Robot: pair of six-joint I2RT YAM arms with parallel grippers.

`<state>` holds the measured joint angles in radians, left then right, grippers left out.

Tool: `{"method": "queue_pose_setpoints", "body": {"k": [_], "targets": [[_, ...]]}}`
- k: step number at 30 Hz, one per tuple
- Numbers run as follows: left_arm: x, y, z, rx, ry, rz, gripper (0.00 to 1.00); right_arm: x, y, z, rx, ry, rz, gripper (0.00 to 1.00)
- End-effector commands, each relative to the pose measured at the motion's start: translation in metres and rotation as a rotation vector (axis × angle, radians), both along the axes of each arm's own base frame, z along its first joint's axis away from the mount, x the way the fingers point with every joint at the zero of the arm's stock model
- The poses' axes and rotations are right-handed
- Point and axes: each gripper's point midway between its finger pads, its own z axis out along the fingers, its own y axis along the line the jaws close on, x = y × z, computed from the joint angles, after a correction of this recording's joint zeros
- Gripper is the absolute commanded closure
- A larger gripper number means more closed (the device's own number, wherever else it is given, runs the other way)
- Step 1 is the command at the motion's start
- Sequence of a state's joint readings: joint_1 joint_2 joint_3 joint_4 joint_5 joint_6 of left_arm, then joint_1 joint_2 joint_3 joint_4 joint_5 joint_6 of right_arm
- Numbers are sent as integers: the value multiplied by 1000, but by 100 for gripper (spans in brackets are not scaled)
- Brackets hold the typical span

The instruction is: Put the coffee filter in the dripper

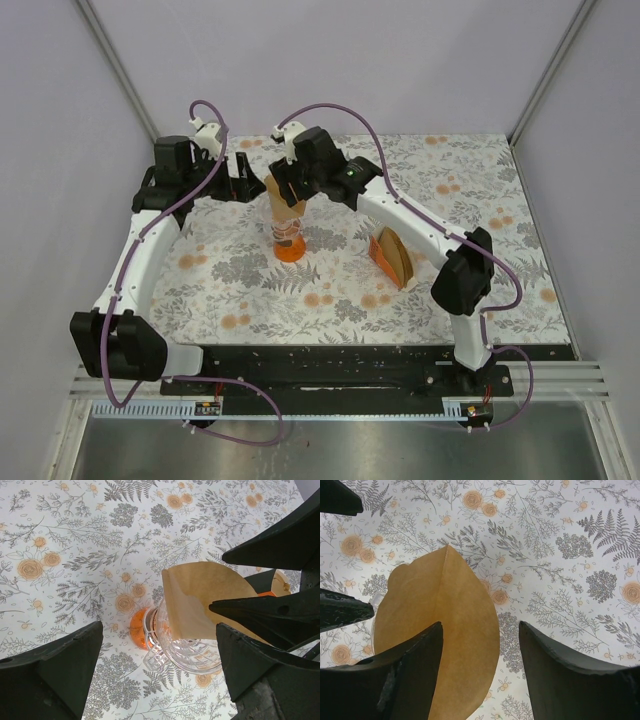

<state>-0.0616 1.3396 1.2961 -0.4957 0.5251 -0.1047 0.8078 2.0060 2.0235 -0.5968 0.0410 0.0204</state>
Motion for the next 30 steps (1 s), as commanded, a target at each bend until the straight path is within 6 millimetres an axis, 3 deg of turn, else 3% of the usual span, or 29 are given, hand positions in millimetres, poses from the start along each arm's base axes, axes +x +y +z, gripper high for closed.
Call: {"method": "queue_pose_setpoints", "body": {"k": [1, 9, 14, 17, 20, 21, 24, 26, 30], "targets": [[2, 1, 18, 0, -63, -13, 1, 1, -9, 49, 44, -98, 14, 31], [3, 9, 22, -11, -67, 15, 1, 0, -16, 79, 36, -198, 53, 39], [1, 12, 26, -14, -82, 18, 1, -6, -16, 80, 45, -222, 88, 41], [1, 18, 27, -12, -87, 33, 1, -17, -6, 79, 77, -211, 164, 52], [-2, 21, 26, -2, -98, 50, 1, -33, 5, 66, 90, -162, 276, 73], [-2, 32, 26, 3, -104, 82, 1, -37, 8, 60, 86, -142, 305, 79], [-7, 39, 25, 22, -132, 91, 1, -40, 12, 41, 51, -86, 341, 93], [-11, 45, 28, 32, -170, 99, 1, -42, 13, 27, 16, -43, 357, 99], [-17, 51, 29, 0, -215, 97, 1, -55, 25, 6, -1, 70, 453, 100]]}}
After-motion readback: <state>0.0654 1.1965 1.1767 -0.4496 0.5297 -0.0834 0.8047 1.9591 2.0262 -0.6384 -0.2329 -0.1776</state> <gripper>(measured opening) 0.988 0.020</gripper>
